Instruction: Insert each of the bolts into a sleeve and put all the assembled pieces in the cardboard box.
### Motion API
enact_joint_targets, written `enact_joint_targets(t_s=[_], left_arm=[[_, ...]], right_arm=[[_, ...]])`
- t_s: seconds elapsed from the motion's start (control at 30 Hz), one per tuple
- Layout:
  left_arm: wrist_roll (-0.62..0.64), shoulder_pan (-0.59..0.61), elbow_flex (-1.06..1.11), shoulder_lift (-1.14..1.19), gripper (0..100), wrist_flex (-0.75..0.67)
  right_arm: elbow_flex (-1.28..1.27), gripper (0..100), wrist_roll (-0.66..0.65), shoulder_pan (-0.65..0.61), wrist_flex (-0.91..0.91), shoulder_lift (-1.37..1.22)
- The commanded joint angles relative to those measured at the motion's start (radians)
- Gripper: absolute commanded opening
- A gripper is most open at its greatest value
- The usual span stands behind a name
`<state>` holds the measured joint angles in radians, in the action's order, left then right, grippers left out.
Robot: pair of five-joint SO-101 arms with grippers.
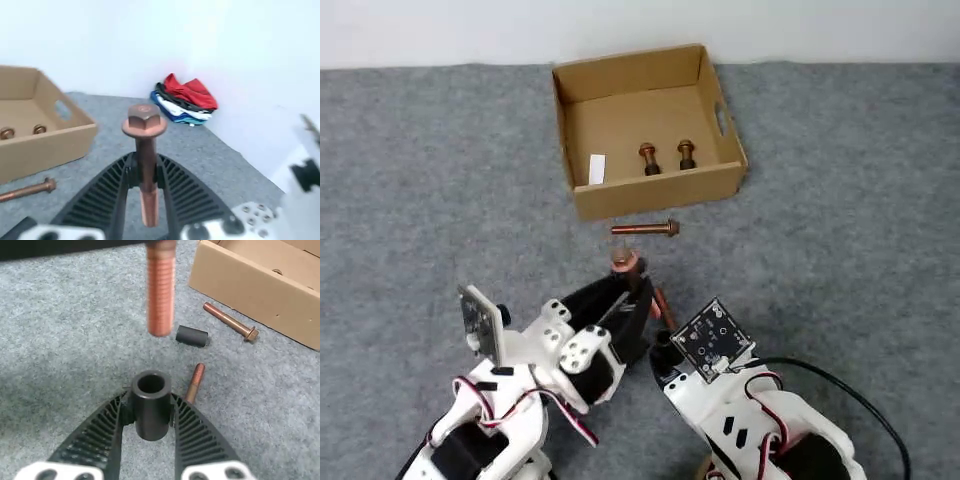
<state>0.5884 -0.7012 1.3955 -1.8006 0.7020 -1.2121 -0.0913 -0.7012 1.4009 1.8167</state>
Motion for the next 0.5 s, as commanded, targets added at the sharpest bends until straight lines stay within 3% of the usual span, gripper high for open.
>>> enact_joint_targets(t_s=[0.0,0.17,0.47], left_arm=[[-0.028,-0.041,-0.008,-0.014,0,0.002],[-0.026,-0.071,-0.004,-0.014,0,0.095],[-0.028,-0.071,0.051,-0.015,0,0.100]], right_arm=[[0.008,0.8,-0.009,-0.008,-0.030,-0.010],[0.009,0.8,-0.009,-0.008,-0.073,-0.008],[0.009,0.8,-0.009,-0.008,-0.097,-0.010]])
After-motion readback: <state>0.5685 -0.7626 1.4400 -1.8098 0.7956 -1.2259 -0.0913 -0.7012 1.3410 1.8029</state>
